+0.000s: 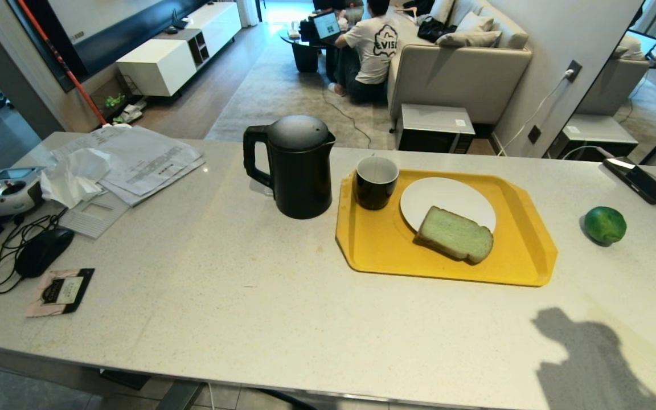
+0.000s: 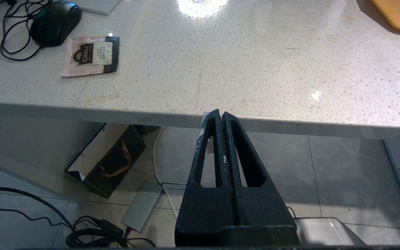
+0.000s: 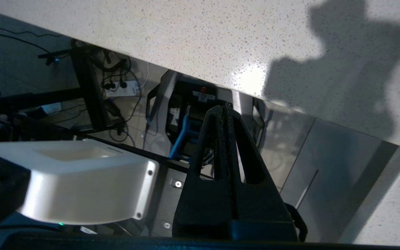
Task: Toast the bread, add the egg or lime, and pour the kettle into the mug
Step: Pick up the bread slice
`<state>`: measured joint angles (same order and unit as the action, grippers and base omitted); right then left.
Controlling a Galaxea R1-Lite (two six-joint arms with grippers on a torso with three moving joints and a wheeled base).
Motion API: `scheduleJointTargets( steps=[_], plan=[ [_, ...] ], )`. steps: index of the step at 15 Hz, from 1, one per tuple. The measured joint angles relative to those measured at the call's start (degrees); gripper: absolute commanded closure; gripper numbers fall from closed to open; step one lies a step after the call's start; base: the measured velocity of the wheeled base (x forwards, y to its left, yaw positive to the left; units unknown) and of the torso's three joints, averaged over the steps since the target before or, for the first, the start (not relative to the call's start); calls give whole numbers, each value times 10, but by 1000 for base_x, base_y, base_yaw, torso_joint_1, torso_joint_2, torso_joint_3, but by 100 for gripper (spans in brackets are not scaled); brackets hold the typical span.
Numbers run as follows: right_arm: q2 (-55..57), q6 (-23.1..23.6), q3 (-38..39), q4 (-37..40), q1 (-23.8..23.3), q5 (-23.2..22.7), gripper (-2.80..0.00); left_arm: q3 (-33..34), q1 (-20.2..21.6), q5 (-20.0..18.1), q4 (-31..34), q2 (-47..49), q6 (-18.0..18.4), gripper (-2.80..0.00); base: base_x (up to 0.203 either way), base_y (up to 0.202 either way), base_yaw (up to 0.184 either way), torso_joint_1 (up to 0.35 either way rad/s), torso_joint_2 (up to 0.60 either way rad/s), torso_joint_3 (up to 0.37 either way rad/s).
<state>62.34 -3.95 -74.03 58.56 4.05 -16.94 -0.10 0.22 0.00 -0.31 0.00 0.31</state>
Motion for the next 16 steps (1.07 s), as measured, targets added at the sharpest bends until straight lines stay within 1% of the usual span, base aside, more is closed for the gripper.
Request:
scheduleJointTargets(
  steps=[2,4,6,8,9,11,12,14,16],
  plan=[
    [68,-55,-30,2,3,-7,0,0,0,0,0,0,0,0,0,0,0,0,0,0],
    [125,-113,-43,-14,4,-20,0,0,0,0,0,0,0,0,0,0,0,0,0,0],
    [171,-178,-49,-51,5,-52,0,0,0,0,0,0,0,0,0,0,0,0,0,0],
    [212,-231,-58,-71,5,-93,0,0,0,0,0,0,0,0,0,0,0,0,0,0],
    [229,-251,-63,-75,5,-106,-280,0,0,0,0,0,0,0,0,0,0,0,0,0],
    [262,-281,-74,-85,5,-128,-280,0,0,0,0,0,0,0,0,0,0,0,0,0],
    [275,-294,-74,-107,4,-135,-280,0,0,0,0,0,0,0,0,0,0,0,0,0],
    [298,-327,-56,-175,-2,-149,-280,0,0,0,0,0,0,0,0,0,0,0,0,0],
    [324,-343,-35,-235,-8,-163,-280,0,0,0,0,0,0,0,0,0,0,0,0,0]
  ],
)
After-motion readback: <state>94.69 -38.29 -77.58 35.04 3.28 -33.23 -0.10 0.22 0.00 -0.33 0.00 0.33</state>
